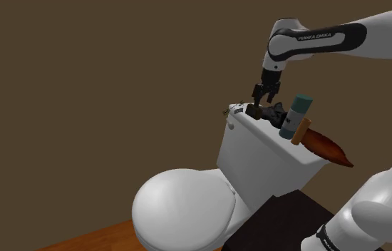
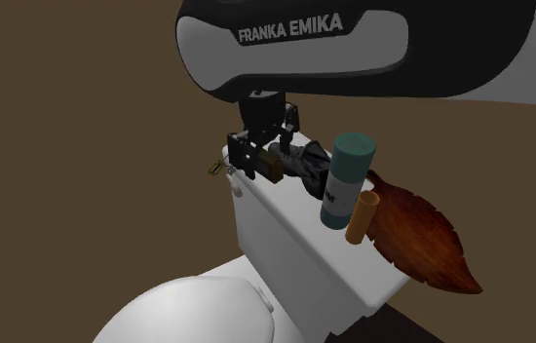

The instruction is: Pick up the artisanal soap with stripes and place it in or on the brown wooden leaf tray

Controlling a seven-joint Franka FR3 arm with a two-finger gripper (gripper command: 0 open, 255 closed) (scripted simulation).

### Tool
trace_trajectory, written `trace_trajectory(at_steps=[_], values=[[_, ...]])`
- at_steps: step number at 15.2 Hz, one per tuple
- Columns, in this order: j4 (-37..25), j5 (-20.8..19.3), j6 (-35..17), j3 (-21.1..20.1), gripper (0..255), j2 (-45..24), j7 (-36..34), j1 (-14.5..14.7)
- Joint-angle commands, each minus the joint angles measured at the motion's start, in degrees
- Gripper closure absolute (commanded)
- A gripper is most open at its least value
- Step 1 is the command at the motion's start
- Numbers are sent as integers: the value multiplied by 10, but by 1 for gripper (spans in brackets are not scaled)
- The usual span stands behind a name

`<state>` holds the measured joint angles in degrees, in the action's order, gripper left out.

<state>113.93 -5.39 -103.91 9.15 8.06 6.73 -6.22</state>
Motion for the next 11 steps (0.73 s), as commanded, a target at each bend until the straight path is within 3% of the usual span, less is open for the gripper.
trace_trajectory(at_steps=[1,8,11], values=[[-35,10,-9,11,0,-42,10,-7],[-196,58,-7,33,0,-195,36,-35],[-175,58,-30,32,0,-197,37,-35]])
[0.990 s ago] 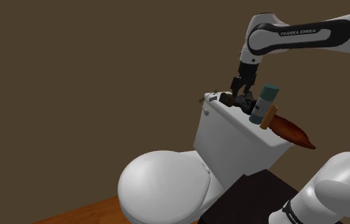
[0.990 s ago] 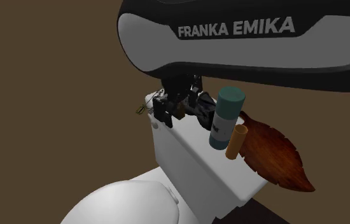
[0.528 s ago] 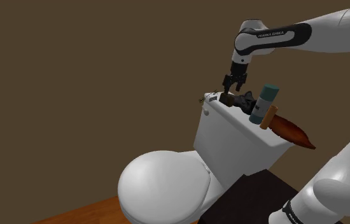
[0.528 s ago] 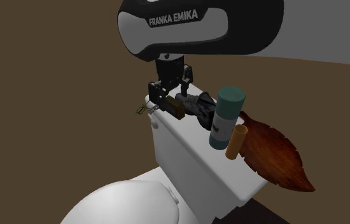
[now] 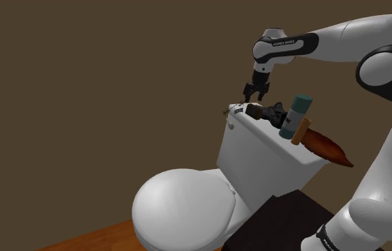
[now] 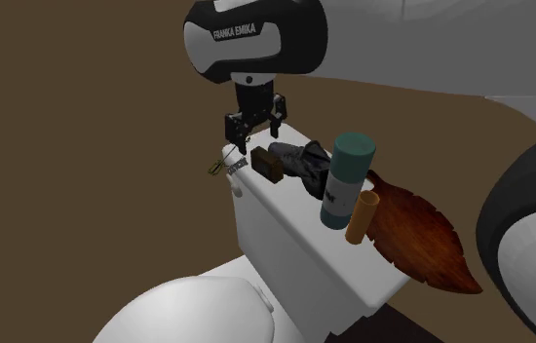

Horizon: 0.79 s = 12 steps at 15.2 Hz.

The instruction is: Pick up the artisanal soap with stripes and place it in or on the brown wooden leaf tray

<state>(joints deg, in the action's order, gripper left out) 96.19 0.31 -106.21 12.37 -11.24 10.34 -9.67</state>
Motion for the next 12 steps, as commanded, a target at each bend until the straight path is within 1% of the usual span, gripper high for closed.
trace_trajectory(at_steps=[1,5,12], values=[[9,1,-14,0,0,-5,1,-1],[31,2,-41,0,0,-9,1,-1],[31,2,-40,0,0,-9,1,-1]])
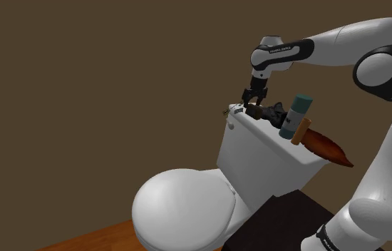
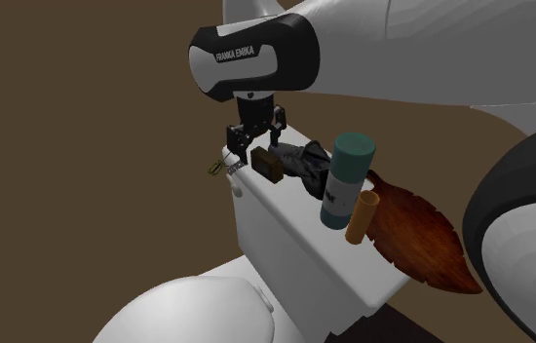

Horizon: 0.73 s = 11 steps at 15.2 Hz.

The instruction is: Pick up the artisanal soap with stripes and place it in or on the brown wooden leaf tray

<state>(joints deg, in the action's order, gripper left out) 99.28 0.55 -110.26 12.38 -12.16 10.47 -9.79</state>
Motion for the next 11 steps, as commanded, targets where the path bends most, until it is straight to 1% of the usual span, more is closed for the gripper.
trace_trajectory(at_steps=[1,2,11], values=[[0,0,0,0,0,0,0,0],[0,0,0,0,255,0,0,0],[0,0,0,0,255,0,0,0]])
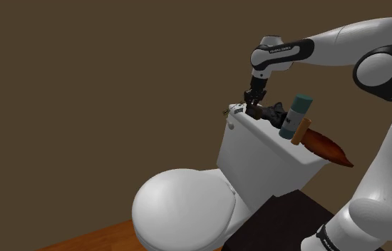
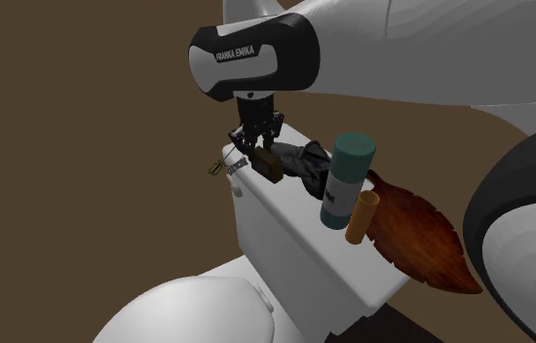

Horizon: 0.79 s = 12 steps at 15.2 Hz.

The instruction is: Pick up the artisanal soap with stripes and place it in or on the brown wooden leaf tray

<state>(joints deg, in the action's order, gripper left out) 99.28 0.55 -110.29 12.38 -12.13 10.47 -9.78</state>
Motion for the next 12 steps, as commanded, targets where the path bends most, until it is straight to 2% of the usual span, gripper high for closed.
trace_trajectory(at_steps=[1,12], values=[[-6,0,7,0,255,1,0,0],[-80,-2,89,1,255,9,1,-1]])
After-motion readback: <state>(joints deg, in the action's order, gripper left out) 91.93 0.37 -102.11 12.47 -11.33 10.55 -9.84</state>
